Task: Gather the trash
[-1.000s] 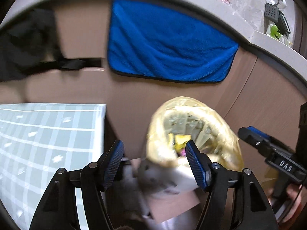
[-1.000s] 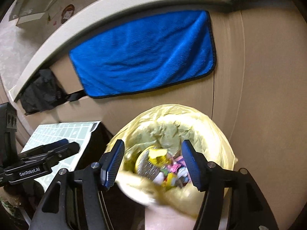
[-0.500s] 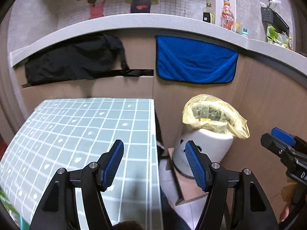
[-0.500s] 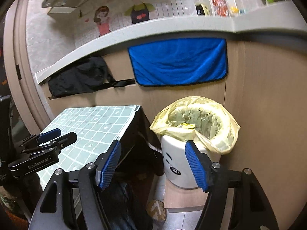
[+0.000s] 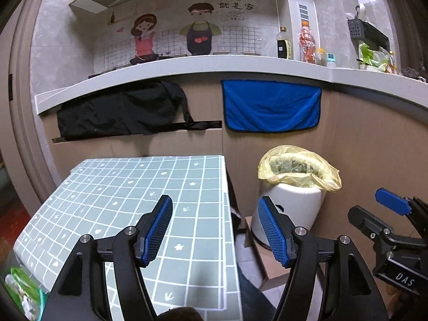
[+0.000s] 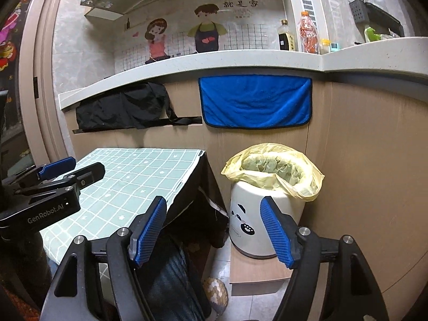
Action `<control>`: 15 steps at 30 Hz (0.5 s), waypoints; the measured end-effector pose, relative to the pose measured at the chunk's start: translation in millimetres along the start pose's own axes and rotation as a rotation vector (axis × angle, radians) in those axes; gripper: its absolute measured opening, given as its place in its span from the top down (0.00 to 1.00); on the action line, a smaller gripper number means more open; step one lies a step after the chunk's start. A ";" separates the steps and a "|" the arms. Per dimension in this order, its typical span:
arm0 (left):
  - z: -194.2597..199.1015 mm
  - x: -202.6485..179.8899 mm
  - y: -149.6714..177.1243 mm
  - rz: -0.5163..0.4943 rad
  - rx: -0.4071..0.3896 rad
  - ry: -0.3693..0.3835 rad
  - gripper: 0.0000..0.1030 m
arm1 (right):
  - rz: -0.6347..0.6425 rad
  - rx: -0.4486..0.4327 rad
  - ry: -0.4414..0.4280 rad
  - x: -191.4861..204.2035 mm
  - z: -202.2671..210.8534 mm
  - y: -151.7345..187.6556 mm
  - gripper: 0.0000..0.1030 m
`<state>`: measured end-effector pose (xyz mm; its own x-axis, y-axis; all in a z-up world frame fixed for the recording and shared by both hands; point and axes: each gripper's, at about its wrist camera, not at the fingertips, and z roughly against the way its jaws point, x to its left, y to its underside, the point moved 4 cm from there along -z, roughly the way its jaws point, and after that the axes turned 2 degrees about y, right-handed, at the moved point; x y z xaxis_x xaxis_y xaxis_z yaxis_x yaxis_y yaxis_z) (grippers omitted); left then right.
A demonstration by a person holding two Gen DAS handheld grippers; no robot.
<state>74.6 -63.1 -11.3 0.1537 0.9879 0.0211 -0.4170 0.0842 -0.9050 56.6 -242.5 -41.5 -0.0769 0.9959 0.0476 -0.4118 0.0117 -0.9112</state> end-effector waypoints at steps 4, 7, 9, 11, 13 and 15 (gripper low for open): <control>11.6 11.6 2.0 0.015 -0.011 -0.028 0.35 | 0.016 -0.017 0.005 6.9 7.4 -0.3 0.31; 21.2 17.3 0.6 0.028 -0.039 -0.042 0.35 | 0.018 -0.026 -0.006 11.3 11.8 -2.0 0.31; 25.8 20.1 -0.7 0.030 -0.053 -0.047 0.35 | 0.023 -0.033 -0.010 14.0 13.3 -3.6 0.30; 29.3 22.9 -0.9 0.034 -0.059 -0.048 0.35 | 0.031 -0.034 -0.012 17.3 14.4 -4.4 0.30; 32.1 25.8 -1.8 0.044 -0.064 -0.049 0.35 | 0.035 -0.030 -0.015 20.1 14.4 -4.8 0.30; 33.3 28.8 -2.5 0.052 -0.068 -0.049 0.35 | 0.038 -0.028 -0.018 21.7 13.9 -5.1 0.30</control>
<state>50.2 -30.5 5.8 0.0889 0.9960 -0.0074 -0.3608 0.0253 -0.9323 44.4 -222.2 -30.0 -0.1082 0.9939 0.0194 -0.3831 -0.0237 -0.9234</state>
